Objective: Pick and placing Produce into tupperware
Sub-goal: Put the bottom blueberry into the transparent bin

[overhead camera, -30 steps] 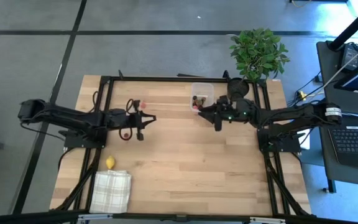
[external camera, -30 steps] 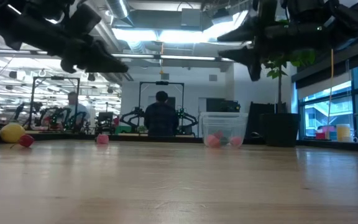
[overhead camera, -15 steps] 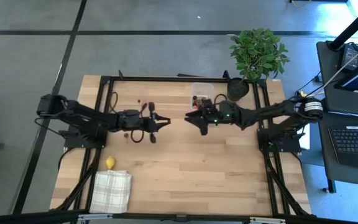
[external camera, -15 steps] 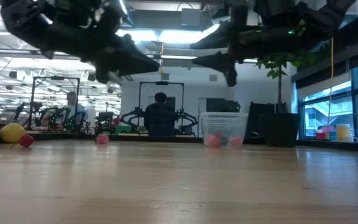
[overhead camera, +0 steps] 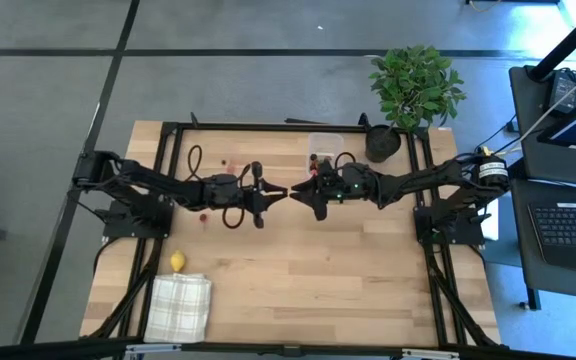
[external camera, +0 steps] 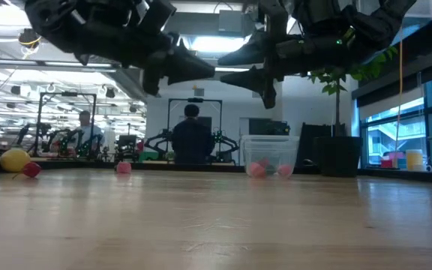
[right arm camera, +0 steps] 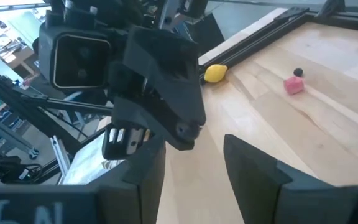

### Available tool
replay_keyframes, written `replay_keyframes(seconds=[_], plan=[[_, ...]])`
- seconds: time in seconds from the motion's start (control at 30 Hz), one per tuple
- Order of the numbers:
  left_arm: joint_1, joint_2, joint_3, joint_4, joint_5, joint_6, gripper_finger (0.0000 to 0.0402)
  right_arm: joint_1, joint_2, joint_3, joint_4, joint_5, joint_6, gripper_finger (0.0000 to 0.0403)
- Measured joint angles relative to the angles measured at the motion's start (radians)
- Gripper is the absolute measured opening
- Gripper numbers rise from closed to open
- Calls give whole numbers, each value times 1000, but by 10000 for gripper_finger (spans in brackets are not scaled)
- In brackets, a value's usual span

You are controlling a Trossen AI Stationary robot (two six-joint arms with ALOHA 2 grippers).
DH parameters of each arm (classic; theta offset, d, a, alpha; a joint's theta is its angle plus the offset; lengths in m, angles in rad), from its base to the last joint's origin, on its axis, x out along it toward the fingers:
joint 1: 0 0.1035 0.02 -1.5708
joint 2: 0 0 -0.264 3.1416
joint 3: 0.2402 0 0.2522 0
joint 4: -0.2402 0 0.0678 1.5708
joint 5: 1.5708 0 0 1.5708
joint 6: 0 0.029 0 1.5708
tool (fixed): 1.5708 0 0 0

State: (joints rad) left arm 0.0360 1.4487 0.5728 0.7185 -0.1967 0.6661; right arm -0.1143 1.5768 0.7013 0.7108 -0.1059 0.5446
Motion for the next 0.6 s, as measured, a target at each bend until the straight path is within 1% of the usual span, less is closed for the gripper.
replay_keyframes(seconds=[0.27, 0.43, 0.6], plan=[[-1, 0, 2, 7, 10, 0, 57, 0, 0, 0, 5, 0, 0, 166], [0, 0, 2, 52, 81, 0, 57, 0, 0, 0, 14, -3, 1, 166], [1, 0, 2, 59, 84, 0, 57, 0, 0, -1, 28, -3, 2, 166]])
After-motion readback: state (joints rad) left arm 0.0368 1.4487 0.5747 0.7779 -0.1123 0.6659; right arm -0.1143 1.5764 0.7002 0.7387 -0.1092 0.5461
